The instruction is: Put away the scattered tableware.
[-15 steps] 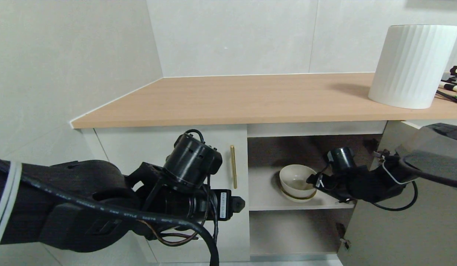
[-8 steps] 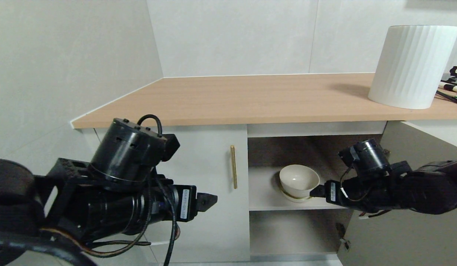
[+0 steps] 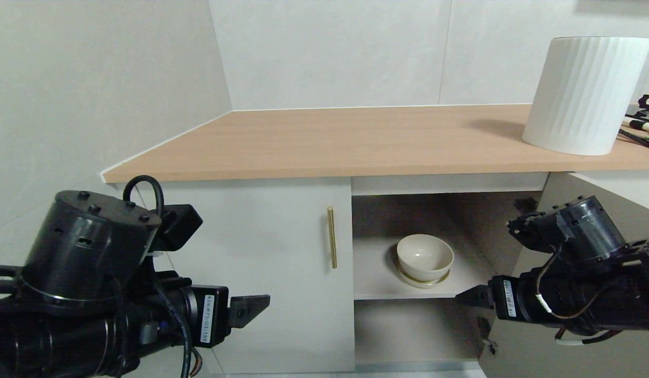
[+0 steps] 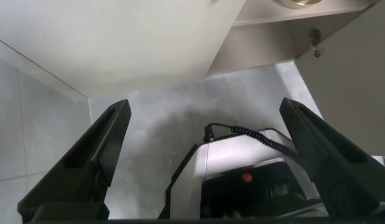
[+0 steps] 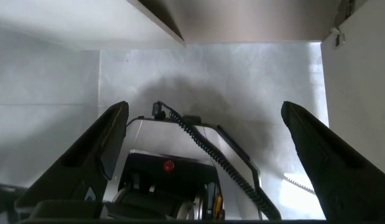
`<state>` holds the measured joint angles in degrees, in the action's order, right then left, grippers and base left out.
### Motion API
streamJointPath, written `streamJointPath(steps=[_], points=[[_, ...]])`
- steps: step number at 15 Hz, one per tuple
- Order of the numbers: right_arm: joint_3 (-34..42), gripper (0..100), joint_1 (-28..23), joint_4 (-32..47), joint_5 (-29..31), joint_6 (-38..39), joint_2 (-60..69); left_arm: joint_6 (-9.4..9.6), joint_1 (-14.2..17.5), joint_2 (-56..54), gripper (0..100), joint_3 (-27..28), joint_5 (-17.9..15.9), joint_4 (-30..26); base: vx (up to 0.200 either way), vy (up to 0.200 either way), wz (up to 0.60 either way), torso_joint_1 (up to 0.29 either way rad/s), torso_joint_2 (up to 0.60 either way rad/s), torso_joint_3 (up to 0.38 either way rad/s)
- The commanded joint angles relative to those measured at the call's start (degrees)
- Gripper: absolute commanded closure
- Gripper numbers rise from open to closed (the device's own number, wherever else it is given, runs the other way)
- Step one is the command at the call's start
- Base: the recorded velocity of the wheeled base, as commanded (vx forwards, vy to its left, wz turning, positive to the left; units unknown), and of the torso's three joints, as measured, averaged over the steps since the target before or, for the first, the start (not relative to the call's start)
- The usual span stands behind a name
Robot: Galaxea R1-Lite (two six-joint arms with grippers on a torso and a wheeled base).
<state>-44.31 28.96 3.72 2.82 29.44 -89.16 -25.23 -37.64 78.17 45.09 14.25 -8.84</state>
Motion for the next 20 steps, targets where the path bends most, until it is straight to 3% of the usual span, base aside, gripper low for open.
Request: streamJointPath(steps=[1,4,20], points=[[0.5,0,0.4,0.0,0.2,-0.1,1.4,-0.08,0.0,-0.3,0,-0.2,0.0,0.8,0.0,0.0,0.0,0.0,0.0,0.0],[0.5,0,0.4,0.1,0.3,-0.3,2.6,-0.17,0.0,0.2,0,-0.3,-0.1,1.1,0.0,0.0,0.0,0.0,0.0,0.0],[1.3,0,2.1,0.7,0.3,-0.6,5.0,0.01,-0.1,0.3,0,-0.2,-0.1,1.1,-0.2,0.0,0.0,0.003,0.0,0.002]])
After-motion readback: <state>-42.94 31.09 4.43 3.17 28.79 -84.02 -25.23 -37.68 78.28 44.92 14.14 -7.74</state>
